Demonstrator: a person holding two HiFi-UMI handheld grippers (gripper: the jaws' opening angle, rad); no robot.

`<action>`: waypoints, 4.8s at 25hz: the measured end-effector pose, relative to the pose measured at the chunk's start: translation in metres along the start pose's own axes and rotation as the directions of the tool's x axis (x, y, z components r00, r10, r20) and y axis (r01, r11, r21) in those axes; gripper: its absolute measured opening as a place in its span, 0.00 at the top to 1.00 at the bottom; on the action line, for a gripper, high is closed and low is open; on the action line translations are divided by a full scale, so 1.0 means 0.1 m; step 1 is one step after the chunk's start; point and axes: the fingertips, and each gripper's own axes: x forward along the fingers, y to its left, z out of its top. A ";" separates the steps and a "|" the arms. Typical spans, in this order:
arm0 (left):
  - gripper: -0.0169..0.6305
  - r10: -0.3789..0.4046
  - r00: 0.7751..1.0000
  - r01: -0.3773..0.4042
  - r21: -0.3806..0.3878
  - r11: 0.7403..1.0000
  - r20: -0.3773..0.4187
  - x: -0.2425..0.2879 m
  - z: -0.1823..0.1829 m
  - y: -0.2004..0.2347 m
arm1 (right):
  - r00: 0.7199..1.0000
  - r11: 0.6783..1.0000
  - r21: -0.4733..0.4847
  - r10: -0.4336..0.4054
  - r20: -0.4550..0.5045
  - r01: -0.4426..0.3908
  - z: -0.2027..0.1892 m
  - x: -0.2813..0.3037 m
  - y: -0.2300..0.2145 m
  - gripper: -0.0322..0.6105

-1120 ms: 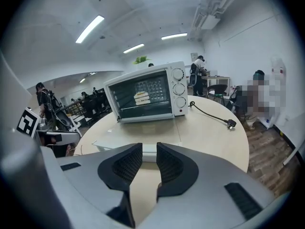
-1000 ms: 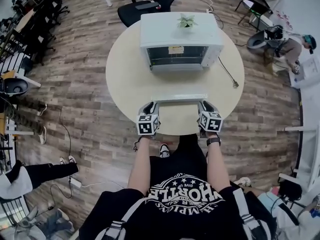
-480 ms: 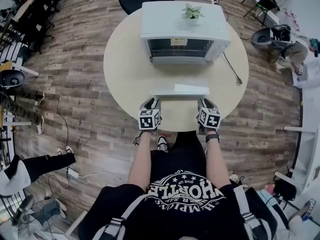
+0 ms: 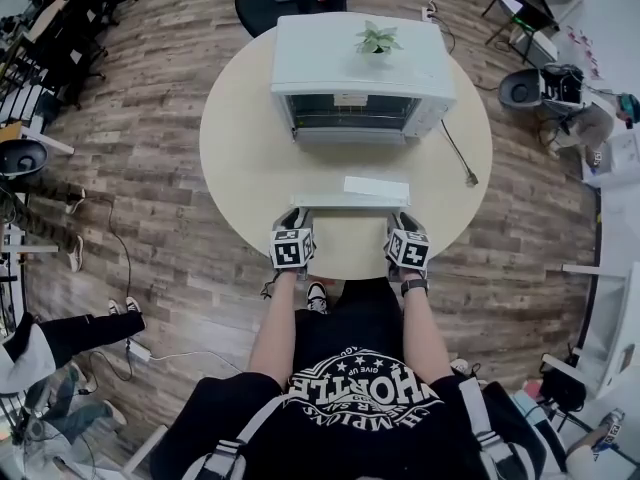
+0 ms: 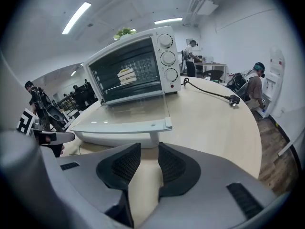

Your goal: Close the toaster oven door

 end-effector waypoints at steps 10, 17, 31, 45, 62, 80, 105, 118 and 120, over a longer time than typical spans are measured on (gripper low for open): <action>0.77 0.044 0.999 -0.044 -0.036 0.998 -0.008 0.14 -0.09 0.08 | 1.000 1.000 -0.014 0.003 -0.004 -0.003 0.06 0.18 -0.04 0.73; 0.77 0.066 0.998 -0.066 -0.044 0.997 0.003 0.22 -0.09 0.11 | 1.000 1.000 -0.014 0.006 0.003 -0.006 0.10 0.24 -0.10 0.73; 0.84 0.096 0.995 -0.094 -0.056 0.994 0.034 0.22 -0.02 0.14 | 1.000 1.000 -0.006 0.015 0.012 -0.015 0.13 0.24 -0.10 0.81; 0.86 0.101 0.994 -0.099 -0.056 0.994 0.034 0.16 0.04 0.12 | 0.999 0.999 0.019 0.029 0.046 -0.030 0.18 0.19 -0.09 0.81; 0.86 0.111 0.993 -0.107 -0.083 0.991 0.037 0.07 0.14 0.09 | 0.997 0.997 0.047 0.055 0.053 -0.058 0.27 0.11 -0.07 0.81; 0.86 0.107 0.991 -0.103 -0.059 0.993 0.075 -0.03 0.31 0.05 | 0.996 0.996 0.074 0.040 0.085 -0.046 0.43 0.00 -0.04 0.81; 0.86 0.087 0.985 -0.078 -0.065 0.995 0.146 -0.21 0.57 -0.01 | 0.989 0.994 0.098 0.039 0.145 -0.054 0.69 -0.18 0.03 0.81; 0.86 0.081 0.977 -0.072 -0.053 0.996 0.197 -0.31 0.68 -0.01 | 0.983 0.995 0.086 0.038 0.181 -0.055 0.79 -0.28 0.08 0.80; 0.86 0.082 0.975 -0.073 -0.049 0.996 0.209 -0.32 0.72 -0.02 | 0.980 0.994 0.086 0.042 0.192 -0.060 0.84 -0.29 0.08 0.80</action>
